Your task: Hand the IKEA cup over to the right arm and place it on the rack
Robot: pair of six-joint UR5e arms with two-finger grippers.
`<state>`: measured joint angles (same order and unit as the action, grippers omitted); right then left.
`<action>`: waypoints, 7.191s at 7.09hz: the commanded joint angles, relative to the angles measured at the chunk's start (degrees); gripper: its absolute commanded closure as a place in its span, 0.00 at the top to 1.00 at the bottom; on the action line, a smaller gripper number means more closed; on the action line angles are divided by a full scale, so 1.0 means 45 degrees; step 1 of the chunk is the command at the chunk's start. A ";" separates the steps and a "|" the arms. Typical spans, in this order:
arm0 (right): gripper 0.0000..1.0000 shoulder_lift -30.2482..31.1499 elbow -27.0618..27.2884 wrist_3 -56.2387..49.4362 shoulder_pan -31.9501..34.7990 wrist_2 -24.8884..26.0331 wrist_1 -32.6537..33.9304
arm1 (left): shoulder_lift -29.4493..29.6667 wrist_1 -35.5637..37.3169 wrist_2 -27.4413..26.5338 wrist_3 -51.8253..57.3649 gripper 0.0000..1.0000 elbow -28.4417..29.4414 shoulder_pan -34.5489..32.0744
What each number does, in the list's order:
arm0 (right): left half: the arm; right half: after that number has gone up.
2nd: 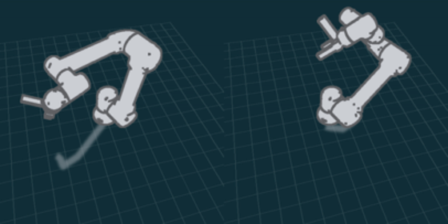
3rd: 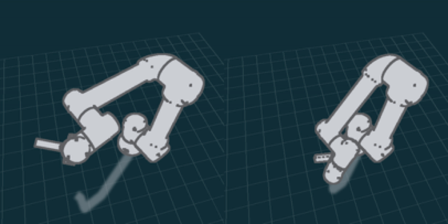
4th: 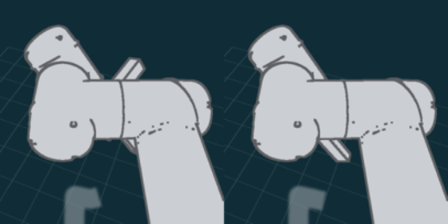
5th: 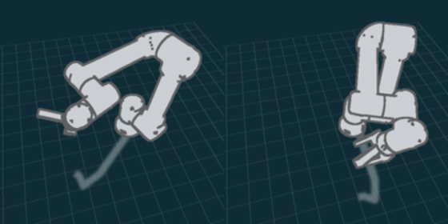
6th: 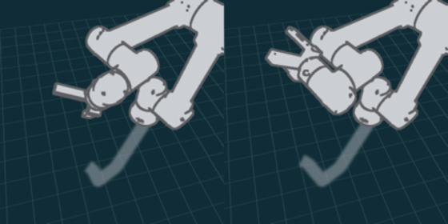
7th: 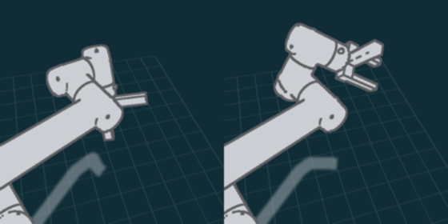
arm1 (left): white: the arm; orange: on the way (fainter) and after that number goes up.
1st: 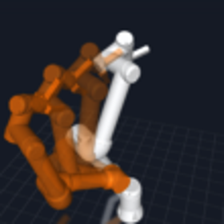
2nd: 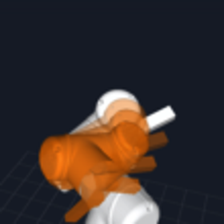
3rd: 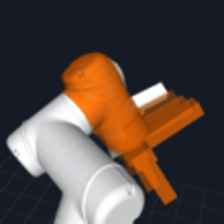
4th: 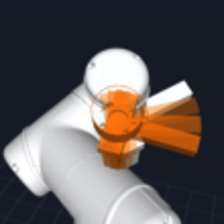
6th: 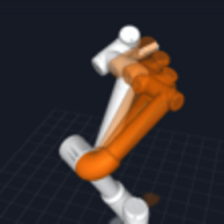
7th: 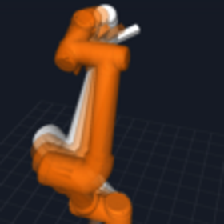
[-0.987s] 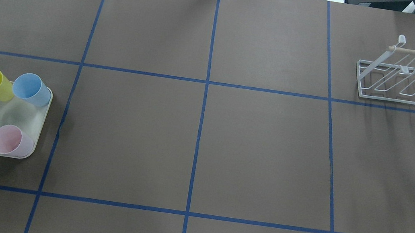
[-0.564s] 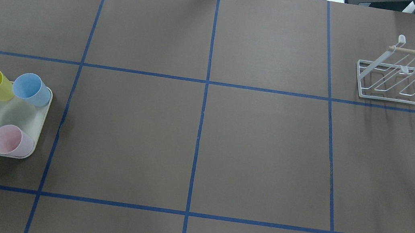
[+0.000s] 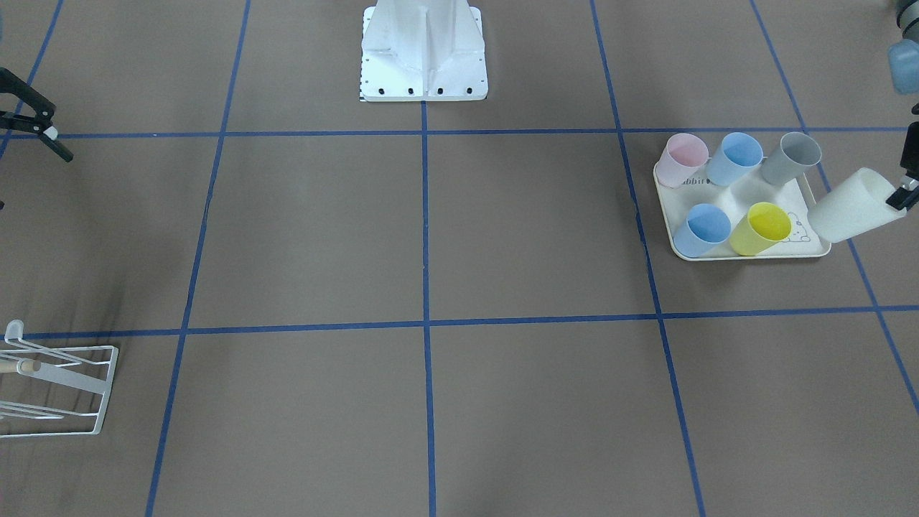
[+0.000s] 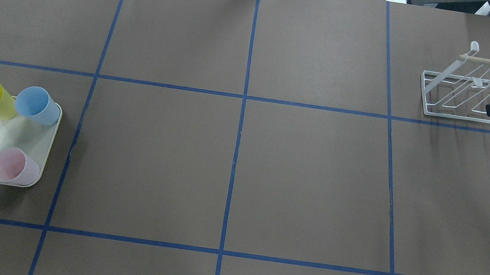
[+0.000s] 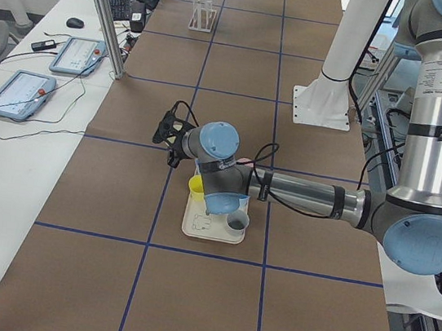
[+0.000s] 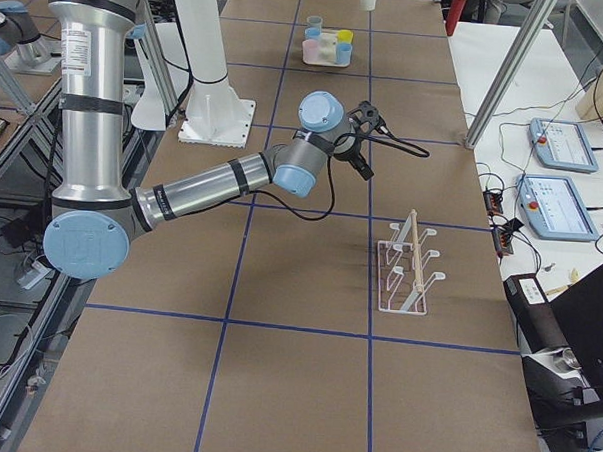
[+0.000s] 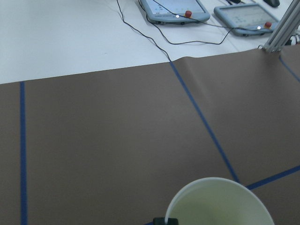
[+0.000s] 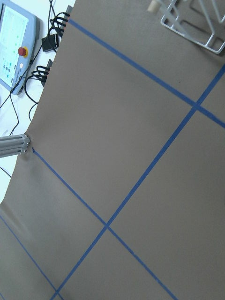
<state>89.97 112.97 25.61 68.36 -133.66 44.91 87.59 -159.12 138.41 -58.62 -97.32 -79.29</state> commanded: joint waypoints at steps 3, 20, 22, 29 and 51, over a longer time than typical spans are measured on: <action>0.98 -0.1979 0.0069 0.1610 -0.2780 0.3751 -0.0487 | 0.1855 0.0027 0.0122 -1.0176 0.00 -0.2006 0.2711; 0.99 -0.5520 -0.0164 -0.1354 -0.9527 1.0503 -0.0487 | 0.6590 0.4070 -0.4487 -1.4102 0.00 -0.2807 0.8810; 0.99 -0.5560 -0.0184 -0.1375 -0.9547 1.0503 -0.0487 | 0.6571 0.4070 -0.4526 -1.4102 0.00 -0.2788 0.9043; 0.94 -0.5560 -0.0203 -0.1492 -0.9527 1.0445 -0.0507 | 0.6551 0.4109 -0.4643 -1.3711 0.00 -0.2671 0.9142; 0.24 -0.5091 0.0070 -0.1532 -0.7546 0.7899 0.1626 | 0.2981 0.4089 -0.0951 -0.6711 1.00 -0.3607 0.5725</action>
<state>66.91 113.24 18.82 29.74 -92.31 46.25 103.76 -140.76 134.00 -94.90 -112.92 -52.47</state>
